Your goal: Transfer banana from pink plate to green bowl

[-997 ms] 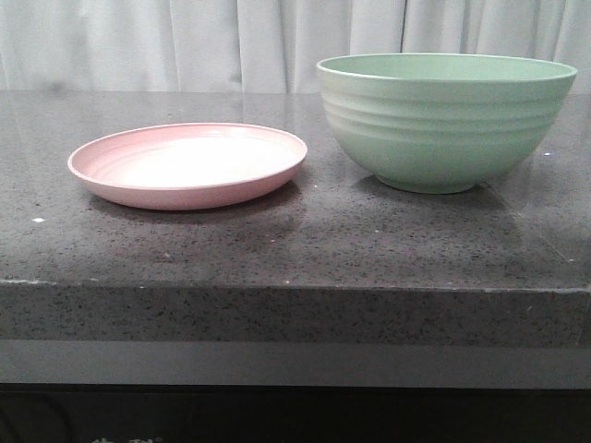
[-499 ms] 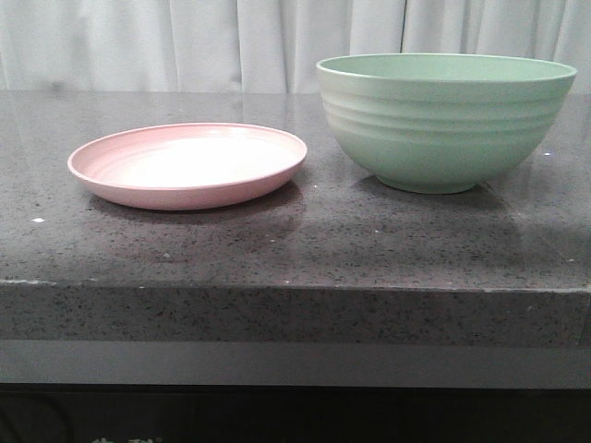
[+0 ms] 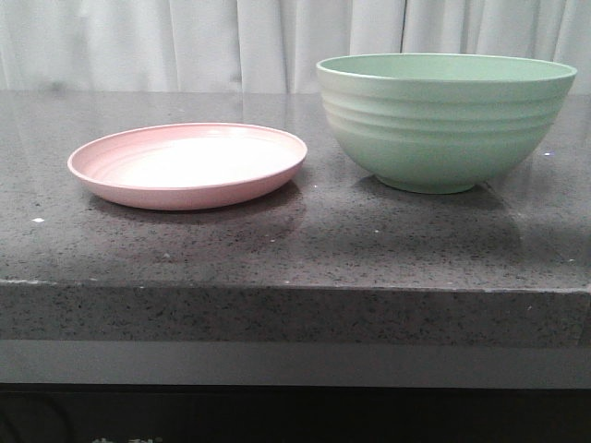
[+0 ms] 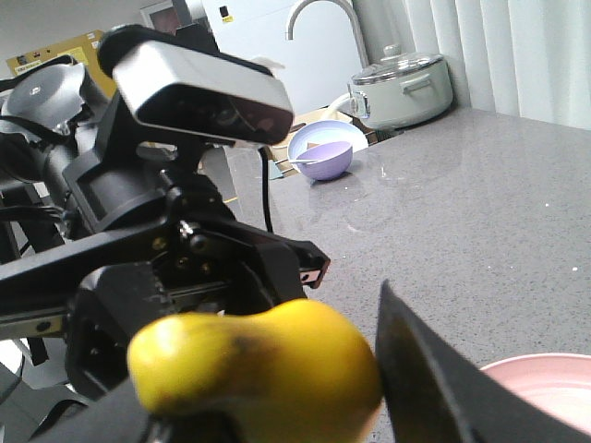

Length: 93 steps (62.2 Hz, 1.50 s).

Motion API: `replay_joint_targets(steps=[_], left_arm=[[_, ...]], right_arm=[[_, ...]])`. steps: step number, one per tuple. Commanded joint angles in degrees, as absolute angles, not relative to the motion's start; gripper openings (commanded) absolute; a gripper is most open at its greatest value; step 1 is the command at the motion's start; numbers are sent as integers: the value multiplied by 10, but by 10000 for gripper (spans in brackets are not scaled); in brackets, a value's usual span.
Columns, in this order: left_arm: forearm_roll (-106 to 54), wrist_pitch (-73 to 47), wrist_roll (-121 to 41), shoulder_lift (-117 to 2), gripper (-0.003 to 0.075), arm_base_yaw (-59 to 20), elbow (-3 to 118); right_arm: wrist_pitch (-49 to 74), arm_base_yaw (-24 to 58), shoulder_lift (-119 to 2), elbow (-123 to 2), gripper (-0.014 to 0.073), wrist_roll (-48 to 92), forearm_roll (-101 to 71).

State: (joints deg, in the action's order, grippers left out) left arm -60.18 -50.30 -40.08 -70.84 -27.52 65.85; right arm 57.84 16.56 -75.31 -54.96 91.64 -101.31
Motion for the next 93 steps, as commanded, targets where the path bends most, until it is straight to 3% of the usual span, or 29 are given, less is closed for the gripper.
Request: replay_joint_targets(steps=[1,18,30,33,43,49,65,93], left_arm=[[-646,-488,-396,-696,167,-276,677],[-646,-488,-396,-696,167,-276,677],[-646,-487,-396,-696,185,-276,677],[-646,-486,-396,-696,222,-276,677],[-642,-487,-396,-696,486,-276,677],[-635,-487,-396,-696,579,-276,677],[-630,-494,-396,-691,580,-276,688],[-604,-545,-393,-657,580,-276,723]], right_arm=[[602,166,-740,-570,246,924,-1093],[595,166,-740,-570,133,924,-1093],[592,166,-740,-570,127,924,-1093],[592,166,-740,-570,127,924,-1093],[592,166,-740,-570,127,924,-1093],[591,166,-740,-570,127,924,-1093],[568,166,-740,-570,127,924,-1079],[420,166,-738,-572,127,896,-1018]])
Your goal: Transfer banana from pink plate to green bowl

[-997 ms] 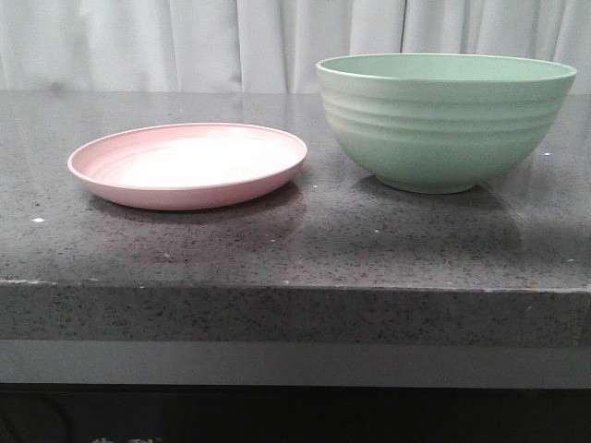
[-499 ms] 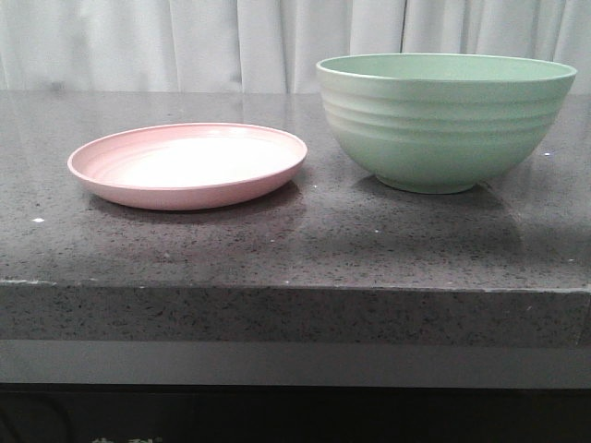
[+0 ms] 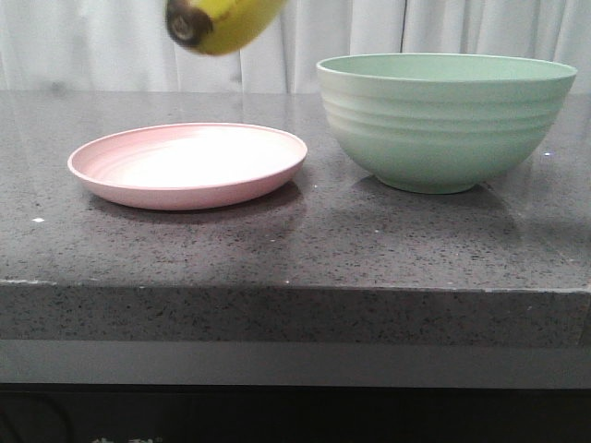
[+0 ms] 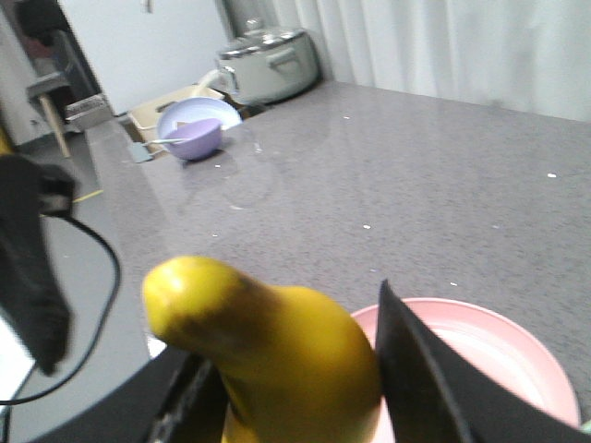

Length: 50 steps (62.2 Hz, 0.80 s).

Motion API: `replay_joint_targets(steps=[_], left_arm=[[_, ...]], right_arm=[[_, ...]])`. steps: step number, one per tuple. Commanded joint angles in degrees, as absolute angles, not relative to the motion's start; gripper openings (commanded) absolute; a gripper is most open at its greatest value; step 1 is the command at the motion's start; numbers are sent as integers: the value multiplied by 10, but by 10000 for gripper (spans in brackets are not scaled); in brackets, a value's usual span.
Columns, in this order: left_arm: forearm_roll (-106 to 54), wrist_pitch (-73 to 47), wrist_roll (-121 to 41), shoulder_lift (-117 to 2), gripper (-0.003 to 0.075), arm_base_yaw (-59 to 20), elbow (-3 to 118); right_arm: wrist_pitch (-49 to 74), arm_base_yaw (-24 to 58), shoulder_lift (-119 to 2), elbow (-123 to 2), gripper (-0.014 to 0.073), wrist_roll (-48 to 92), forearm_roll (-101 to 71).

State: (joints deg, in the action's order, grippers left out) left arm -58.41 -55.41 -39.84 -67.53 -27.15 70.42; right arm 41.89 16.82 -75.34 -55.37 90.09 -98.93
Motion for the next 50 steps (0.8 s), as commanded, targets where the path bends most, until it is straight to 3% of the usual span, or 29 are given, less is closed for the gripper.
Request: replay_joint_targets(steps=[1,20,31,50], left_arm=[[-599,-545,-391,-655,580,-276,723],[-534,-545,-362,-648,580,-276,723],[-534,-545,-362,-648,580,-276,723],[-534,-544,-362,-649,580,-276,723]], right_arm=[[412,166,-738,-573,127,894,-1016],[298,160,-739,-677,128,654,-744],[318,90,-749,-736,128,502,-629],[334,-14,-820,-769,130,469,-627]])
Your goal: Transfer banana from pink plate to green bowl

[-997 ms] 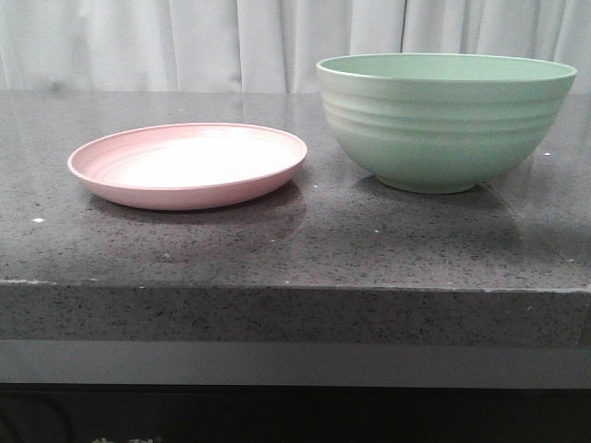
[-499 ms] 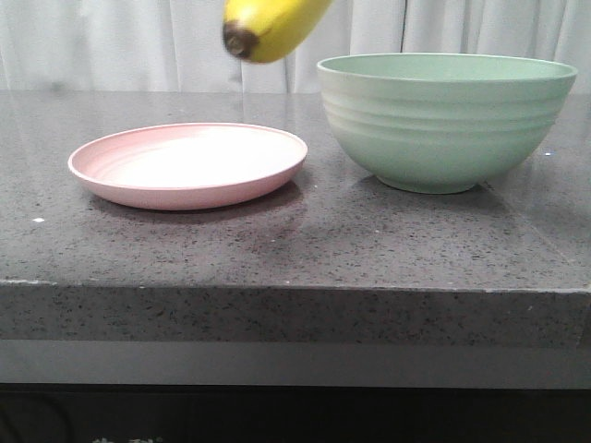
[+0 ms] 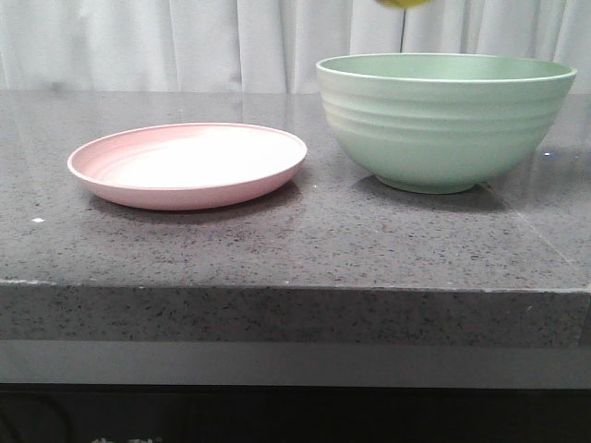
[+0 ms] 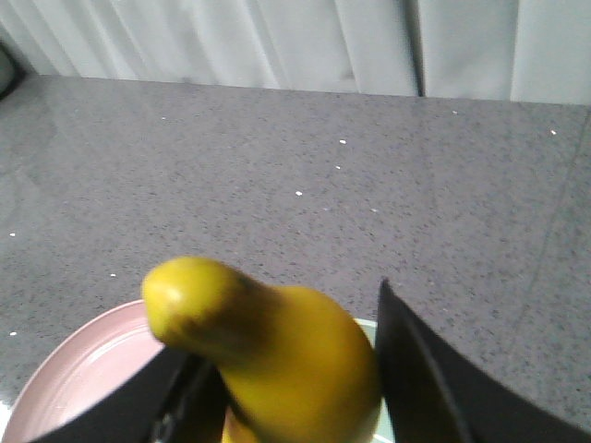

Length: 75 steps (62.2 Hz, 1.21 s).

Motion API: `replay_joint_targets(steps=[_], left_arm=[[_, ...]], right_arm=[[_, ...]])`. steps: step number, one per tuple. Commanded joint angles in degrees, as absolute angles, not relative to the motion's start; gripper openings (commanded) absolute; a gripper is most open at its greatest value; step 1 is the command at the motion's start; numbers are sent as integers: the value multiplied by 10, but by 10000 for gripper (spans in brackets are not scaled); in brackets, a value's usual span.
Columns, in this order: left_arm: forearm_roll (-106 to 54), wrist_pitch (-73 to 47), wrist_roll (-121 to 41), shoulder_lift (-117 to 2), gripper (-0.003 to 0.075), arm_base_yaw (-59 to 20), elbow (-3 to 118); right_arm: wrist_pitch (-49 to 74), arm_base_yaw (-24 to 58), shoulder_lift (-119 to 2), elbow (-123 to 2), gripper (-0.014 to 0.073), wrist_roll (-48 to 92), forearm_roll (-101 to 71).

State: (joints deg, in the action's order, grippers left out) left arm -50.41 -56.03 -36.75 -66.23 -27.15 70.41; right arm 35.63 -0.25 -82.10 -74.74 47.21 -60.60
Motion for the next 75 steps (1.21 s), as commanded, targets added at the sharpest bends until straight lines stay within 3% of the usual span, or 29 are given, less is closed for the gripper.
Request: replay_joint_targets(steps=[1,19,30,35,58,75], left_arm=[[-534,-544,-362,-649,580,-276,723],[-533,-543,-362,-649,580,-276,723],[-533,-543,-362,-649,580,-276,723],[-533,-543,-362,-649,580,-276,723],[-531,-543,-362,-649,580,-276,723],[-470,-550,-339,-649,580,-276,723]], right_arm=[[330,-16,-825,-769,130,469,-627],[309,-17,-893,-769,154,469,-627],[310,-17,-904,-769,447,469,-627],[305,-17,-904,-769,511,469,-627],[356,-18,-828,-769,517,461,-560],[473,-18,-695,-769,517,229,-292]])
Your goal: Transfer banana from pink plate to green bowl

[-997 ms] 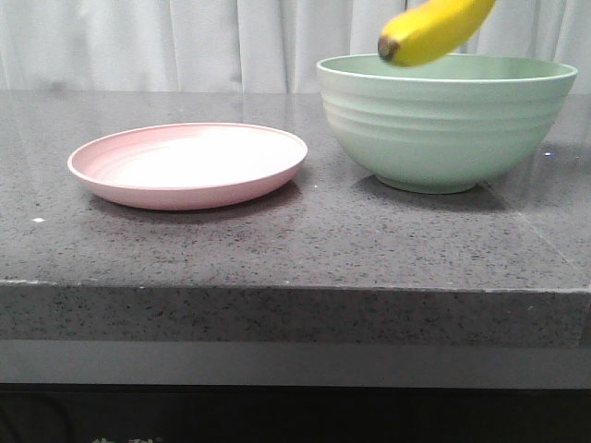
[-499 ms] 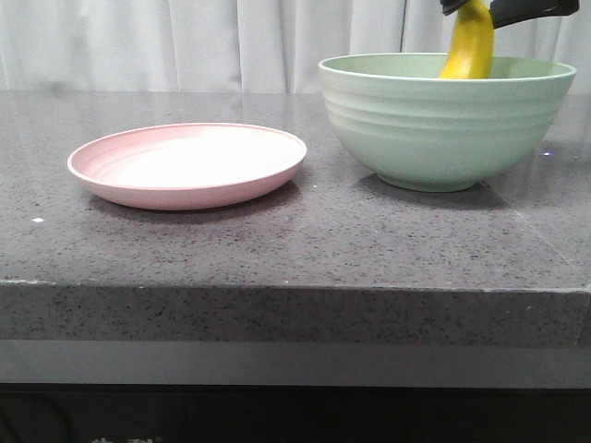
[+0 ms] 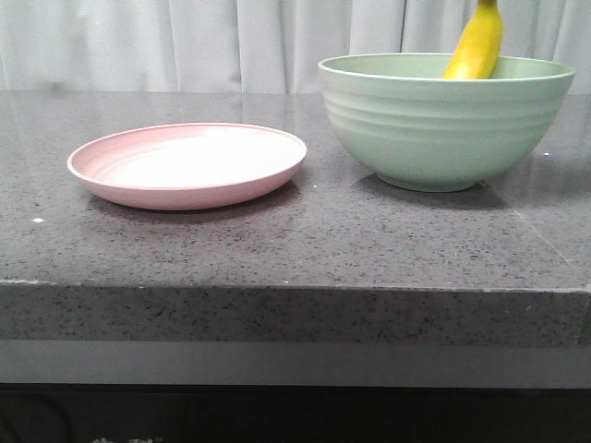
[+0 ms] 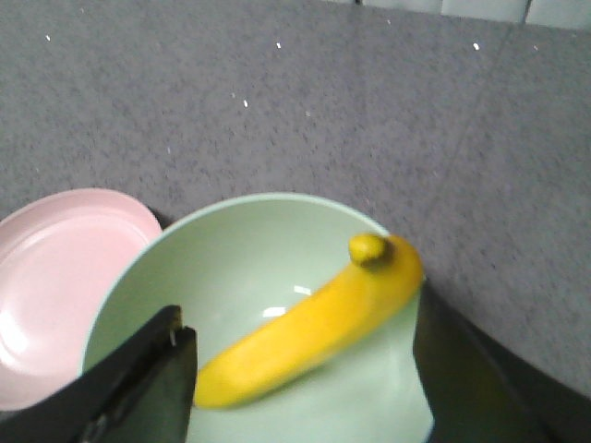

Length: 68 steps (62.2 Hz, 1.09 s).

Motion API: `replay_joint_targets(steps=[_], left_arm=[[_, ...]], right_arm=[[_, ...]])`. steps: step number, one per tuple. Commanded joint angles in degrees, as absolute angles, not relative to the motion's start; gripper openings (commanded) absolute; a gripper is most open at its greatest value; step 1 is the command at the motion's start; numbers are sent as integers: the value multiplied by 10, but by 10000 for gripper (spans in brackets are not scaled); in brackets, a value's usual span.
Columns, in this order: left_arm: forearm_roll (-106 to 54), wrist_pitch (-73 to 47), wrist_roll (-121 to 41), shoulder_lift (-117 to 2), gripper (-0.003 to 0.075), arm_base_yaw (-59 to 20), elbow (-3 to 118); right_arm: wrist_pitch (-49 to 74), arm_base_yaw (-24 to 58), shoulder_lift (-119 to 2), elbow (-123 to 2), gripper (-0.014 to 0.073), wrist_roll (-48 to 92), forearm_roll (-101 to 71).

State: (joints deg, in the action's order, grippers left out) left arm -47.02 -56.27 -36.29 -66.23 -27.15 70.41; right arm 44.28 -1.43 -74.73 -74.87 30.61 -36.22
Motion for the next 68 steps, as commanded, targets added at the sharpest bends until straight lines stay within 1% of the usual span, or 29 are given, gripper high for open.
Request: replay_joint_targets(steps=[1,7,12,16,20,28,44,60,63,65,68], left_arm=[[-455,-550,-328,-649,580,-276,723],[-340,-550,-232,-649,580,-276,734],[-216,-554,-116,-647,577,-276,749],[-151,-558,-48,-640,577,-276,751],[-97,-569,-13,-622,577,-276,746],[-40,-571,31,-579,577,-276,717],[82,-546,145,-457,577,-276,613],[90,-500,153,-352,575,-276,507],[90,-489,153,-341,562,-276,492],[90,-479,153,-334,540,-276,483],[92,-466,153,-329,501,-276,474]], right_arm=[[484,-18,-688,-769,517,214,-269],[571,-18,-640,-769,517,104,-152],[609,-18,-606,-765,517,38,-70],[616,-18,-577,-750,517,8,-33],[618,-18,-537,-728,517,6,-28],[613,-18,-465,-674,517,6,-28],[613,-18,-328,-566,517,6,-28],[620,-18,-222,-491,517,6,-29],[623,-18,-207,-480,515,6,-29],[625,-18,-200,-475,507,6,-29],[627,-18,-190,-468,463,6,-31]])
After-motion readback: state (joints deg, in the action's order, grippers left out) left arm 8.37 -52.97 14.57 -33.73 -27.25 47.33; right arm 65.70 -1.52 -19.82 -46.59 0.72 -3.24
